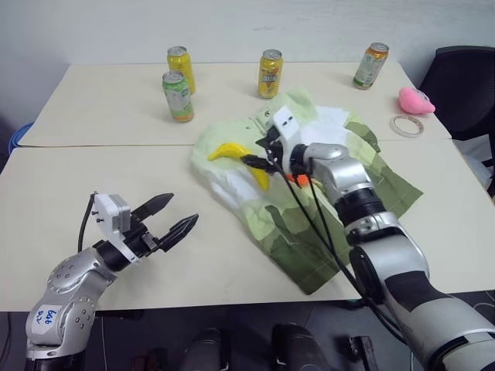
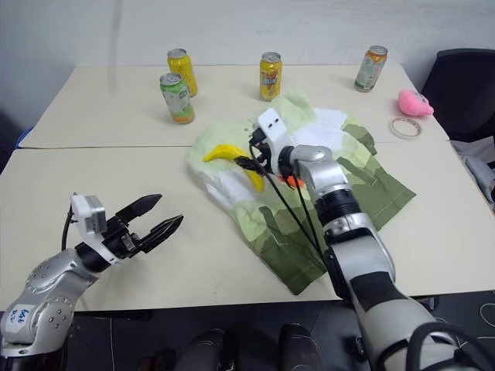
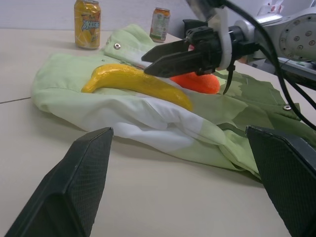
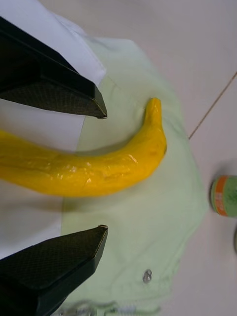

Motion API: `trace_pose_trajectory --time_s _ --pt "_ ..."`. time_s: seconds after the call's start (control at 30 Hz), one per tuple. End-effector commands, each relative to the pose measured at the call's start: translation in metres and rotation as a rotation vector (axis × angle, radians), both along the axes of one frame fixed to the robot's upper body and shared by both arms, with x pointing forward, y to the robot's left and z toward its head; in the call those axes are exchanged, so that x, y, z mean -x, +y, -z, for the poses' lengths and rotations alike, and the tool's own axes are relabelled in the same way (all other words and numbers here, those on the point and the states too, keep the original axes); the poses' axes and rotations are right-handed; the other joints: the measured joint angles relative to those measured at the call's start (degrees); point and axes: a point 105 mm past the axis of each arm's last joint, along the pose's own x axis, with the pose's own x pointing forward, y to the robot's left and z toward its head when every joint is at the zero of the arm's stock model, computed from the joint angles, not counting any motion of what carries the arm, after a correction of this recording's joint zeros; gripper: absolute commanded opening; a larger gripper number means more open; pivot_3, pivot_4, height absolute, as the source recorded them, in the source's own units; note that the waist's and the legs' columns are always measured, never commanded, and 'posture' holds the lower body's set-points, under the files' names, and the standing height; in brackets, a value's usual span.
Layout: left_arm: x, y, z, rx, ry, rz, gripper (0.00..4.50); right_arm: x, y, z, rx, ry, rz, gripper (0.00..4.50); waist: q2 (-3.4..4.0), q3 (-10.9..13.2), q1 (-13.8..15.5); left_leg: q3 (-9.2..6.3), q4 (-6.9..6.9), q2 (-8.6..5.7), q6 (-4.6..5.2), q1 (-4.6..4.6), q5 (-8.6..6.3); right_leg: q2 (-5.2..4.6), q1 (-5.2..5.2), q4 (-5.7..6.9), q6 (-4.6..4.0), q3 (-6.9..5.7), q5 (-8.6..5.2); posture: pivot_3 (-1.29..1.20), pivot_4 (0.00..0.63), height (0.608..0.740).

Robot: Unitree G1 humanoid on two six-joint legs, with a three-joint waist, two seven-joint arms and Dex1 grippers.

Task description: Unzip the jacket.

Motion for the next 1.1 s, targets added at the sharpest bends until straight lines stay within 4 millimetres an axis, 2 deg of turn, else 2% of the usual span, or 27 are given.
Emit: trace_pose_trajectory --time_s 0.03,0.13,0.23,0.3,0.37,0.47,0.53,0.57,0.67,0.73,0.87,0.93,1.03,1.1 --pt "0.007 0.001 -0.010 -0.017 -0.062 -0.022 4.50 -0.005 0.000 0.001 0.051 -0.036 0.014 2.70 0.00 0.0 0.0 -0.01 0.00 -0.01 0.00 -0.01 0.00 0.00 0.00 0.00 0.00 0.01 0.00 0.00 0.150 0.740" --pt "0.008 0.002 -0.012 -0.017 -0.068 -0.035 4.50 -0.005 0.004 -0.001 0.019 -0.033 0.001 1.68 0.00 0.0 -0.2 0.00 0.00 0.00 0.01 0.00 0.00 -0.02 0.00 -0.01 0.00 0.03 0.00 0.00 0.150 0.740" --pt "0.008 0.001 -0.012 -0.019 -0.070 -0.031 4.50 0.002 0.006 -0.023 -0.113 -0.083 -0.086 0.81 0.01 0.0 -0.2 0.00 0.00 0.02 0.00 0.00 0.00 0.00 0.00 0.00 0.00 0.03 0.00 0.00 0.150 0.740" --pt "0.007 0.000 -0.013 -0.019 -0.072 -0.025 4.50 0.007 -0.001 -0.042 -0.210 -0.139 -0.134 0.77 0.01 0.0 -0.1 0.00 0.00 0.02 0.00 0.00 0.00 -0.01 0.00 -0.01 0.00 0.03 0.00 0.00 0.150 0.740" --pt "0.006 -0.001 -0.014 -0.019 -0.073 -0.019 4.50 0.012 -0.024 -0.063 -0.283 -0.211 -0.142 0.77 0.02 0.0 0.2 -0.03 0.00 0.02 0.00 -0.01 0.00 -0.02 0.01 -0.01 0.00 0.02 0.00 0.00 0.150 0.740" --pt "0.005 -0.001 -0.013 -0.026 -0.070 -0.011 4.50 0.020 -0.082 -0.088 -0.378 -0.279 -0.043 0.77 0.01 0.0 1.4 -0.11 0.02 -0.04 0.05 -0.03 -0.02 -0.07 0.03 -0.01 0.00 0.04 0.00 0.00 0.150 0.740" --pt "0.004 0.000 -0.013 -0.029 -0.069 -0.011 4.50 0.026 -0.130 -0.095 -0.373 -0.319 0.091 0.77 0.01 0.0 1.8 -0.30 0.09 -0.11 0.11 -0.14 -0.05 -0.13 0.07 -0.03 0.00 0.07 0.00 0.00 0.150 0.740" --pt "0.003 0.001 -0.013 -0.032 -0.069 -0.011 4.50 0.028 -0.156 -0.094 -0.346 -0.325 0.177 0.77 0.01 0.0 2.1 -0.35 0.11 -0.13 0.13 -0.16 -0.06 -0.15 0.08 -0.04 0.00 0.09 0.00 0.00 0.150 0.740" --pt "-0.001 0.003 -0.010 -0.036 -0.065 -0.015 4.50 0.038 -0.268 -0.066 -0.190 -0.282 0.623 0.77 0.01 0.0 2.6 -0.31 0.10 -0.15 0.14 -0.20 -0.07 -0.15 0.12 -0.20 0.00 0.05 0.00 0.00 0.150 0.740" --pt "-0.004 0.002 -0.008 -0.040 -0.062 -0.014 4.50 0.051 -0.318 -0.047 -0.068 -0.260 0.821 0.77 0.03 0.0 2.8 -0.30 0.10 -0.14 0.14 -0.20 -0.07 -0.13 0.12 -0.23 0.00 0.03 0.00 0.00 0.150 0.740" --pt "-0.012 0.002 -0.005 -0.064 -0.067 -0.019 4.50 0.076 -0.388 -0.016 0.054 -0.237 1.121 0.77 0.01 0.0 1.7 0.26 0.02 -0.03 0.12 0.06 0.00 0.05 0.12 -0.25 0.02 0.02 0.00 0.00 0.150 0.740" --pt "-0.016 0.002 -0.006 -0.074 -0.076 -0.018 4.50 0.086 -0.406 -0.005 0.103 -0.244 1.188 0.77 0.03 0.0 1.1 0.30 0.01 -0.03 0.09 0.13 0.09 0.06 0.12 -0.25 0.02 0.03 0.00 0.00 0.150 0.740" --pt "-0.025 0.001 -0.006 -0.096 -0.087 -0.012 4.50 0.090 -0.415 0.008 0.079 -0.200 1.232 1.74 0.06 0.0 0.6 0.41 -0.08 0.07 0.04 0.21 0.12 0.11 0.11 -0.22 0.02 0.12 0.00 0.00 0.150 0.740" --pt "-0.033 0.000 -0.004 -0.157 -0.099 -0.005 4.50 0.092 -0.419 0.006 0.072 -0.211 1.254 2.40 0.09 0.1 0.5 0.41 -0.09 0.09 0.03 0.21 0.12 0.14 0.11 -0.21 0.03 0.11 0.00 0.00 0.150 0.740"
